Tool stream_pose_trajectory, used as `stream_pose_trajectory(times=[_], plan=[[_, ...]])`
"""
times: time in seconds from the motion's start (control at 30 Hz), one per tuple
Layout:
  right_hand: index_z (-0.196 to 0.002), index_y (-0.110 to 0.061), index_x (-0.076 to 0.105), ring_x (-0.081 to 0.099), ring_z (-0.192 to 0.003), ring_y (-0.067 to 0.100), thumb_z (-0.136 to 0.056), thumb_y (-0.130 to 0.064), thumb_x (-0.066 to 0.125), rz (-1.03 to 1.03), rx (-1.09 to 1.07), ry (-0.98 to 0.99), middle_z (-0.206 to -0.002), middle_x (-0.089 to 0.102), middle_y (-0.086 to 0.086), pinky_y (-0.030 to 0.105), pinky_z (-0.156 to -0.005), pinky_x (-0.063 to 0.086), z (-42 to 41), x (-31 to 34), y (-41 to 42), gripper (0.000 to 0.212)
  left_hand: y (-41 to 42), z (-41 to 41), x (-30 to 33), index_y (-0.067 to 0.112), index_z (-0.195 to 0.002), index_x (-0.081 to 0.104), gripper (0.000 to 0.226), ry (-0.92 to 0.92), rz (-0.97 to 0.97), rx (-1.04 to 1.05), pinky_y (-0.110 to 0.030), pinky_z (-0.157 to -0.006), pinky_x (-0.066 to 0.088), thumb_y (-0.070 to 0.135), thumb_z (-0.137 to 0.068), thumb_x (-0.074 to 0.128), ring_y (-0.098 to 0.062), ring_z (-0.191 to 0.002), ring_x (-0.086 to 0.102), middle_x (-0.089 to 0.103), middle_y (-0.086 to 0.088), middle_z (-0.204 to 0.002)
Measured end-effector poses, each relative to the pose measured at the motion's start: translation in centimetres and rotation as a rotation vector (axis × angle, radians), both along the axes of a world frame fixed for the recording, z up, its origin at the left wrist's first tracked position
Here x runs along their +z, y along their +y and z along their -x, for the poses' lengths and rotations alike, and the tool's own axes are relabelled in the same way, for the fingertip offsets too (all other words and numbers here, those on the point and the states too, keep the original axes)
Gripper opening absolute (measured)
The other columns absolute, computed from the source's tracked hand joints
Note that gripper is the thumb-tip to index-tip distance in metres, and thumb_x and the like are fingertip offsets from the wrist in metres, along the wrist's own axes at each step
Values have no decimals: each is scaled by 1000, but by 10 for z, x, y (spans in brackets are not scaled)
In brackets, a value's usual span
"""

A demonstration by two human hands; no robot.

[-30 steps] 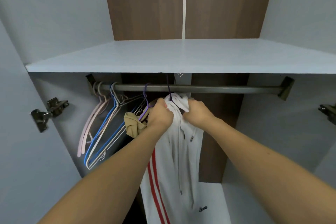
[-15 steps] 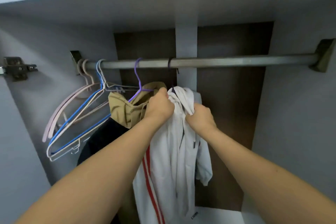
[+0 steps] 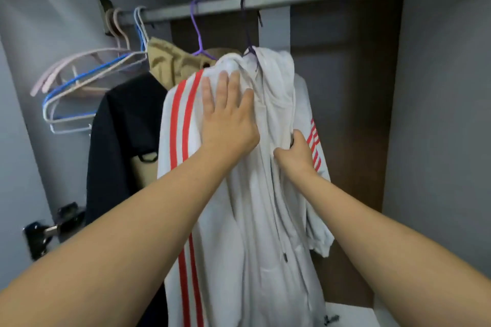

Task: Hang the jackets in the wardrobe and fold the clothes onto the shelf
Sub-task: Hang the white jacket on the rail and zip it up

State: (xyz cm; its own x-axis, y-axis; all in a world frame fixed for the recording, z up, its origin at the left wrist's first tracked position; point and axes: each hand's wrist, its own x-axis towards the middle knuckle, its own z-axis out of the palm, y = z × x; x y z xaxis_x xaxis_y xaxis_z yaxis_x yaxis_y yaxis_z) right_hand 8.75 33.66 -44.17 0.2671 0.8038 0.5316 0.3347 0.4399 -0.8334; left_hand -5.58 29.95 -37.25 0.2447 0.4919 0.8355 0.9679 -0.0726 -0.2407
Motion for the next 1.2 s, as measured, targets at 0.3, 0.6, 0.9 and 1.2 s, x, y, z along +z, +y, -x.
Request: stream_pose_trajectory(times=[0.3,0.6,0.9,1.2], plan=[[-119,-4,58,58,-108,34,-85,-1,52,81,-60,-152,-117,62,16,46,-95,50,-11,-111,-2,35,-28,-6,-158,9,-145,40,66,104,124,-35,-59,-115,-17,36,-85,40,-39,-149,10,24,-19,-158],[-74,-2,54,47,-59,22,-81,-1,45,262,-112,-112,-70,51,9,24,-48,36,-29,-244,-21,12,-61,-18,-319,9,-137,48,54,46,330,-110,-53,-119,13,29,-87,48,-37,-135,35,41,-17,-146],[-96,-7,58,53,-73,18,-87,-7,49,380,-121,-57,-84,57,0,24,-55,37,-42,-377,-56,12,-78,-23,-458,1,-114,56,30,-687,1072,-84,-34,-85,41,19,-94,44,-38,-114,53,57,-20,-120],[-74,-17,53,52,-63,11,-95,-45,59,205,-272,101,-67,56,-5,26,-55,37,-49,-426,-90,35,-72,-50,-497,19,-101,57,28,-1784,1311,-158,-17,-66,47,46,-94,57,-11,-77,57,58,5,-90]])
